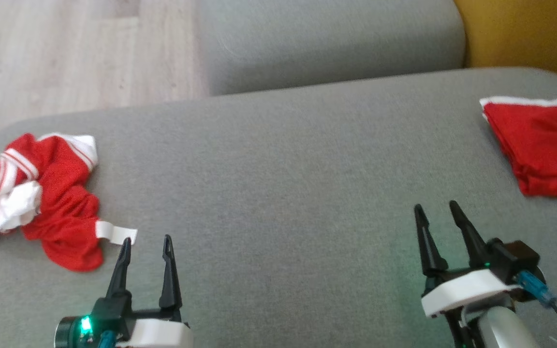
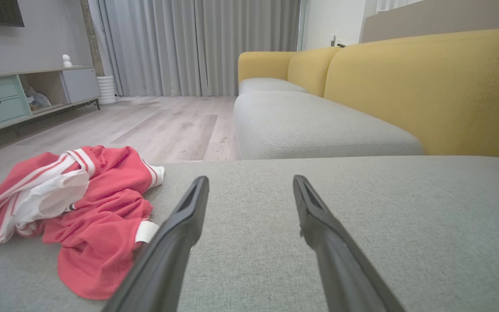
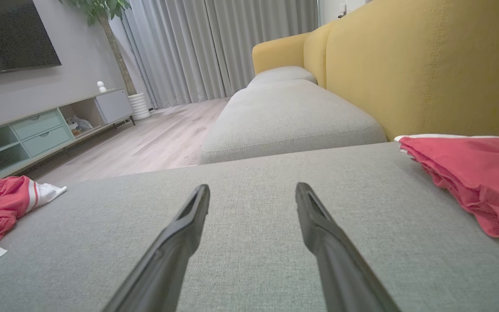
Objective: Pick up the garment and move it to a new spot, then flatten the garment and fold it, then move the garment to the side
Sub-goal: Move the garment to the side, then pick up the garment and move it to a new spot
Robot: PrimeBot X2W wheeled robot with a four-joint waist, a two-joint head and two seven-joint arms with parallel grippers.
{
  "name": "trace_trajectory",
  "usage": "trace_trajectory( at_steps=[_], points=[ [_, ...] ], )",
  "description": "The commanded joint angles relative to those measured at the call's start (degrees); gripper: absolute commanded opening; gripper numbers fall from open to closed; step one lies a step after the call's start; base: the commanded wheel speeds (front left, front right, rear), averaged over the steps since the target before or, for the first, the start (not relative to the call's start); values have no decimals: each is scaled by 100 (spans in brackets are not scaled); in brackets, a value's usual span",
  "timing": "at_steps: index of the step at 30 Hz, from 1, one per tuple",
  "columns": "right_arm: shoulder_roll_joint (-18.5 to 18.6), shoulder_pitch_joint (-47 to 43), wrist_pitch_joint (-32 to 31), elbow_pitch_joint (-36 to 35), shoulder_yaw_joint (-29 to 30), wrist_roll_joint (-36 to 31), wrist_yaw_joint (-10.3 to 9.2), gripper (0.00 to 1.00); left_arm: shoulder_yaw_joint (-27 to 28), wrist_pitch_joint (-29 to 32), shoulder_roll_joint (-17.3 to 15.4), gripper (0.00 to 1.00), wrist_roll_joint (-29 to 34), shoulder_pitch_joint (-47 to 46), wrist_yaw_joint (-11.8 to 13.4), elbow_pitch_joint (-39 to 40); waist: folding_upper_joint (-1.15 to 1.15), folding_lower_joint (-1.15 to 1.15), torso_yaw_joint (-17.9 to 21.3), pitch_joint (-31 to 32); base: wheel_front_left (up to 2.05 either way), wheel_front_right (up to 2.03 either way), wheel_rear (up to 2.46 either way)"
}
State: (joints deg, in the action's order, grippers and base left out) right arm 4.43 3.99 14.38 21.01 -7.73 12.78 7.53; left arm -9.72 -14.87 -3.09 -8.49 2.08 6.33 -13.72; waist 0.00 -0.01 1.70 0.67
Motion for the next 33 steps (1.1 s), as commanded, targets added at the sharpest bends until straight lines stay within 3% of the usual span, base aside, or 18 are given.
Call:
trace_trajectory(
  at_steps=[1,9,24,29,33],
  points=[
    [-28,99,61,-211,-44,-78,-4,100,204,-13,14,100,69,-185,-44,140,0,1,-132,166,0,0,0],
    [-127,-199,62,-190,218,-243,-4,100,156,-13,20,100,94,-152,-156,51,0,1,-179,369,0,0,0],
    [-152,-271,62,-162,248,-300,-4,100,240,-13,21,100,174,-142,-87,-86,0,1,-170,423,0,0,0],
    [-154,-313,62,-184,293,-322,-4,100,270,-13,21,100,228,-204,-103,-127,0,1,-437,396,0,0,0],
    [-154,-335,62,-259,284,-298,-4,100,389,-13,21,100,281,-284,-196,-193,0,1,-895,346,0,0,0]
  ],
)
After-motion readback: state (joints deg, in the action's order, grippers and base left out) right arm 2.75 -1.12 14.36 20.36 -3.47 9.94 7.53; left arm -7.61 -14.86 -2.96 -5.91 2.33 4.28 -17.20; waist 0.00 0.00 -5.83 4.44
